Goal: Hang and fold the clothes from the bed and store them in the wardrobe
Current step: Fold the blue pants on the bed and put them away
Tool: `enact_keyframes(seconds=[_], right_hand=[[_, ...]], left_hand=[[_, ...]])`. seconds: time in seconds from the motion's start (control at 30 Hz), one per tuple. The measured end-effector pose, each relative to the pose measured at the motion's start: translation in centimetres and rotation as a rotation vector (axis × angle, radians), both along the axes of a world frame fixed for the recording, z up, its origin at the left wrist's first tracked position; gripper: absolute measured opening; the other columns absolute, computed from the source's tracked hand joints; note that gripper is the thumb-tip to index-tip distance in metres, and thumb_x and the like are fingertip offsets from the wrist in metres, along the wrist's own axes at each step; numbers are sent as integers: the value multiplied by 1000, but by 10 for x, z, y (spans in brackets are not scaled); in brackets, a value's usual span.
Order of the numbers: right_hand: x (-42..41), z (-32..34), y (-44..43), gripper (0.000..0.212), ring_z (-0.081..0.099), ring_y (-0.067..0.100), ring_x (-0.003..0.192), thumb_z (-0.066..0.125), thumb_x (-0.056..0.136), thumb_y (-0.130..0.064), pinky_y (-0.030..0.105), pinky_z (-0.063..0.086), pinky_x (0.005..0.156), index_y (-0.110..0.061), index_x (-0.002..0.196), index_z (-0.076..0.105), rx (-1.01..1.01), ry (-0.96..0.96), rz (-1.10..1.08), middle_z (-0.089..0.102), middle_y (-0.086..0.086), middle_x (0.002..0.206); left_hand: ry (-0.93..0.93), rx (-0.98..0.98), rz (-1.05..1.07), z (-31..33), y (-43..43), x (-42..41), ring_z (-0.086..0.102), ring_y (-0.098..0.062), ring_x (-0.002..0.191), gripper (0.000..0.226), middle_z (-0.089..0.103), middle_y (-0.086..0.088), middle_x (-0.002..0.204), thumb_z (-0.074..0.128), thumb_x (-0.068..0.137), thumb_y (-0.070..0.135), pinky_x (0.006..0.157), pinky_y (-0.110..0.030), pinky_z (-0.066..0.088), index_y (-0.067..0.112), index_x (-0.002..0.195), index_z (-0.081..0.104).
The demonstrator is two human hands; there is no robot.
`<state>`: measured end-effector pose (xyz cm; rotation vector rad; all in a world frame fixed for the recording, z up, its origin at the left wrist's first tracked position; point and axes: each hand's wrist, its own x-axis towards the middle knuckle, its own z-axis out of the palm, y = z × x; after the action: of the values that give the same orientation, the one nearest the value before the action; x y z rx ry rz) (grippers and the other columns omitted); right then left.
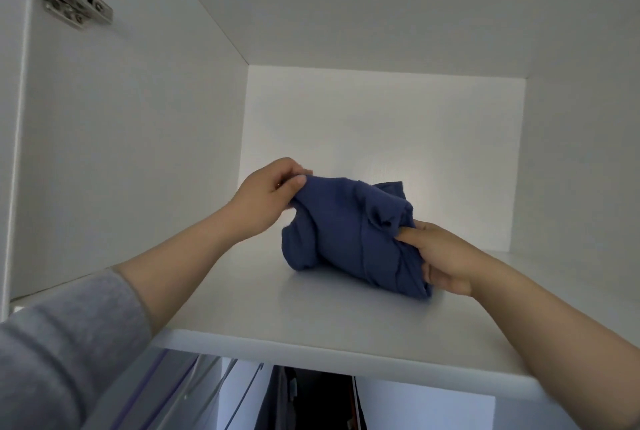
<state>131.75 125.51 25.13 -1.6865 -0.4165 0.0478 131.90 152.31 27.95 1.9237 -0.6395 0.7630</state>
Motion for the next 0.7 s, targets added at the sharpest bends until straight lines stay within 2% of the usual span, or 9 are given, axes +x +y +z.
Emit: enact_keyframes(seconds=[0.07,0.13,0.17,0.23,0.3,0.4,0.5,0.6,0.7], right_hand=[[-4,0,-8,20,73,18,93,55,97,-16,28,60,73,-13,114,65,4,17,30,75,5,105],[-6,-3,-15,21,72,18,95,57,94,-16,26,59,76,-12,113,67,-66,50,95,74,6,108],[-6,-5,-17,22,72,17,95,58,93,-16,25,58,76,-11,112,67,-114,68,122,74,7,110],[-5,-6,-19,23,70,19,96,58,93,-15,25,57,80,-7,112,68,-234,85,141,72,11,113],[-6,-1,-23,26,67,22,99,61,91,-17,30,53,87,-4,112,68,-347,102,178,69,15,117],[-12,17,-40,30,66,21,98,77,80,-25,30,51,89,-7,104,74,-449,175,379,70,14,110],[-11,29,-50,51,65,22,107,76,80,-40,30,50,93,-7,118,68,-399,213,493,68,11,116],[-7,23,-37,60,63,19,117,75,75,-49,37,44,108,-10,120,68,-391,139,237,69,8,122],[-19,16,-12,59,64,7,110,73,63,-61,34,46,106,-27,112,71,-609,-102,-4,72,-11,111]], left_hand=[[-125,161,89,-3,1,-1,61,-8,102,17,68,5,104,48,100,19,87,-24,49,19,88,59],[-110,254,149,-13,13,-2,58,-14,79,22,64,3,80,48,99,19,73,-34,46,16,79,58],[-72,265,143,-20,20,-3,53,-12,68,26,59,6,69,49,99,18,65,-32,42,16,74,57],[63,221,57,-33,29,-9,49,-7,56,31,58,7,60,51,98,17,56,-25,41,19,68,59],[245,131,3,-37,34,-15,57,-12,52,30,68,-1,65,52,99,27,47,-23,46,18,73,65],[287,103,178,-34,43,-15,54,-15,44,36,67,-2,63,50,98,38,42,-24,42,13,79,67],[306,206,335,-34,48,-11,52,-11,46,40,63,1,64,52,96,43,47,-24,43,11,79,69],[490,147,245,-35,40,-10,63,-15,67,43,69,-4,88,53,93,50,63,-27,55,11,89,70],[498,191,136,-33,24,-16,66,-13,93,35,70,3,104,58,89,51,88,-30,55,21,98,72]])
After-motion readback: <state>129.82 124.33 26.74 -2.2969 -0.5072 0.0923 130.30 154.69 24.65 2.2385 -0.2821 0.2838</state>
